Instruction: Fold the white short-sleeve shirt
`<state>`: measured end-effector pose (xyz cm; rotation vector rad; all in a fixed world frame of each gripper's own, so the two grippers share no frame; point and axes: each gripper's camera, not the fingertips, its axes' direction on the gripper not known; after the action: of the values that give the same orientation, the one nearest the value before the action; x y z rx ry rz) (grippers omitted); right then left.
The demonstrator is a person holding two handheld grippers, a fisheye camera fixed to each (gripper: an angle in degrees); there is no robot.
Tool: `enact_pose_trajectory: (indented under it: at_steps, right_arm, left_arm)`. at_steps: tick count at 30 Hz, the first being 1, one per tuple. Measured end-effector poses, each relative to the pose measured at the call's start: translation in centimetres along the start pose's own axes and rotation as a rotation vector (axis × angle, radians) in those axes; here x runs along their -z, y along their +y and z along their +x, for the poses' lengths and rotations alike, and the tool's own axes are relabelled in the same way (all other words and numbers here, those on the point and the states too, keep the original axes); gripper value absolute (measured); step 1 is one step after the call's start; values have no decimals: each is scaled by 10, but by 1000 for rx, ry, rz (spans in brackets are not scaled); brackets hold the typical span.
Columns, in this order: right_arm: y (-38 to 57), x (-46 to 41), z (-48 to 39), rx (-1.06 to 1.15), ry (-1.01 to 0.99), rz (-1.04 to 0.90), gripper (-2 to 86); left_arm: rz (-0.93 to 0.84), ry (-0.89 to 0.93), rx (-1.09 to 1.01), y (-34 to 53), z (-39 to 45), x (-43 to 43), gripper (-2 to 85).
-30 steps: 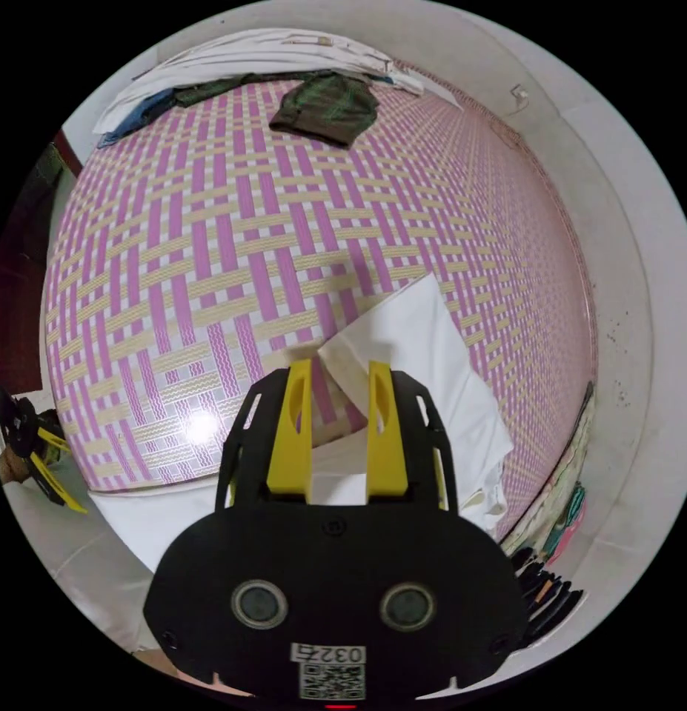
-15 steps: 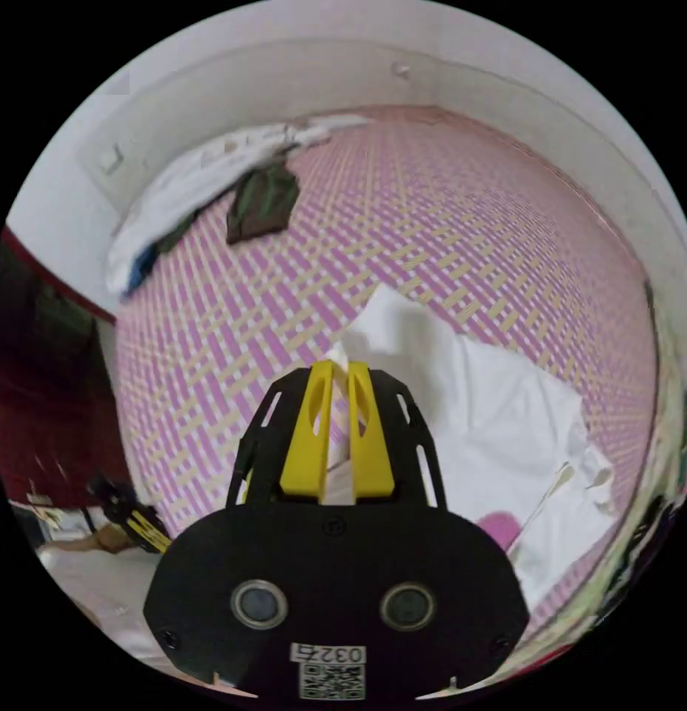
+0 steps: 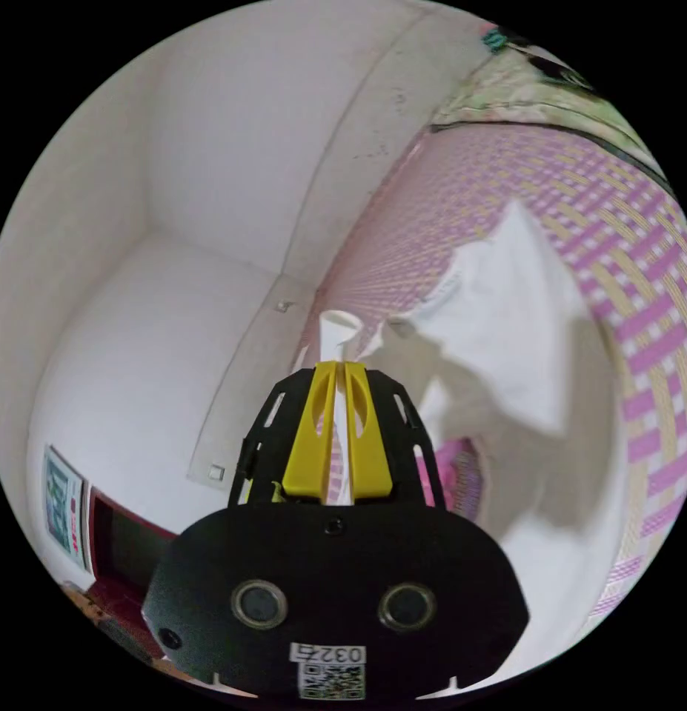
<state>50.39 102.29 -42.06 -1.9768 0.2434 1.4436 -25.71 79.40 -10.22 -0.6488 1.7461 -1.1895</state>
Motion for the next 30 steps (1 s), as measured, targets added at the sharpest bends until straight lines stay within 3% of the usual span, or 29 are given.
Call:
enact_pose_trajectory:
  at_steps: [3, 7, 14, 19, 23, 30]
  right_arm:
    - [3, 13, 36, -29, 11, -18, -3]
    - [1, 21, 46, -3, -61, -26, 3]
    - [18, 64, 7, 210, 41, -95, 69]
    - [128, 131, -43, 543, -150, -260, 69]
    - [267, 163, -60, 796, 27, -409, 65]
    - [382, 146, -1, 631, 257, -528, 107]
  left_arm:
    - [-105, 16, 71, -11, -28, -34, -11]
    - [-120, 16, 88, -13, -39, -40, -7]
    - [-153, 115, -69, 5, -21, -57, 29]
    - [-12, 4, 9, 62, -39, -22, 7]
    - [148, -9, 183, 112, -73, 3, 23]
    - [163, -78, 214, 106, -77, -22, 89]
